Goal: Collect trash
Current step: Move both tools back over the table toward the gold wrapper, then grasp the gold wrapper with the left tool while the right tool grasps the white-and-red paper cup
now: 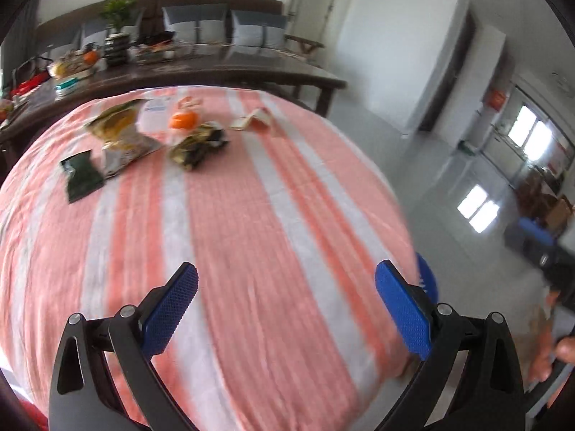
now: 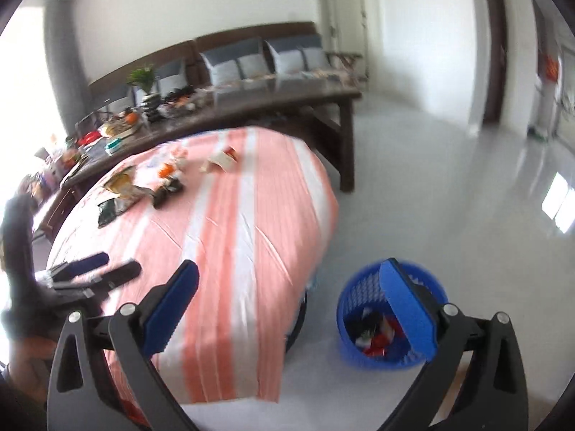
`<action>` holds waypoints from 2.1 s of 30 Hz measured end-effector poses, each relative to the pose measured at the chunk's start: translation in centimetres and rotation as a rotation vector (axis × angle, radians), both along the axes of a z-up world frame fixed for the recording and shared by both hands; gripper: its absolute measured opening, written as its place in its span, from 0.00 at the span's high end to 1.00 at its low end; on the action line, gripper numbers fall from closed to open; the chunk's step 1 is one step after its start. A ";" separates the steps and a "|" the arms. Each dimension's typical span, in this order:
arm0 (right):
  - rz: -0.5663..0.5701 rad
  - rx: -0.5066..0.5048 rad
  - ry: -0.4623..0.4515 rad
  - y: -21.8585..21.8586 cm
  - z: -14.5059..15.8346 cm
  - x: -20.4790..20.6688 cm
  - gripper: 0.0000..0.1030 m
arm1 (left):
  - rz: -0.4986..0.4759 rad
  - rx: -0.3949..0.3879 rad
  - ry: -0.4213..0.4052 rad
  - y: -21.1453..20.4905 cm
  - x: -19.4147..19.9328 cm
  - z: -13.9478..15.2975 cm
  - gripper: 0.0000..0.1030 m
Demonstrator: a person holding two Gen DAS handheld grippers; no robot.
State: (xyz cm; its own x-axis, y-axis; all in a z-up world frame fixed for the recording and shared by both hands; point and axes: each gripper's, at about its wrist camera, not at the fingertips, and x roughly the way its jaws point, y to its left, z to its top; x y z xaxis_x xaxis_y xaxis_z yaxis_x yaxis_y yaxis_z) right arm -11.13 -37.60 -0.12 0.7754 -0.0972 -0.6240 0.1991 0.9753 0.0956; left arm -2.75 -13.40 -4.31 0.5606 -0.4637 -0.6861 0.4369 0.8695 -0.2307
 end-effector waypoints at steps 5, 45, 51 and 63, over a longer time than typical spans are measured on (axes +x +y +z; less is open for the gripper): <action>0.036 -0.060 -0.035 1.9 -1.3 2.9 0.05 | 0.030 0.060 -0.019 0.2 0.2 -1.2 0.05; 0.293 -0.061 0.102 5.8 -11.0 11.1 0.05 | -0.038 0.280 0.015 -2.8 20.9 -4.0 0.05; 0.287 -0.063 0.078 5.8 -11.2 10.9 0.05 | -0.036 0.262 0.030 -2.7 21.5 -4.9 0.35; 0.281 -0.068 0.050 5.8 -11.3 11.0 0.05 | -0.027 0.272 0.022 -2.1 18.5 -4.3 0.16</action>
State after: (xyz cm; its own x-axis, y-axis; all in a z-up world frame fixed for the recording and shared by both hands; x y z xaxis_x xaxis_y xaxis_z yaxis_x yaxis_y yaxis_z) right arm -0.11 -31.83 -11.38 0.7462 0.0743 -0.6615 -0.0769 0.9967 0.0253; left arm 15.79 -15.51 -8.61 0.5338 -0.2756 -0.7994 0.4586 0.8886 -0.0001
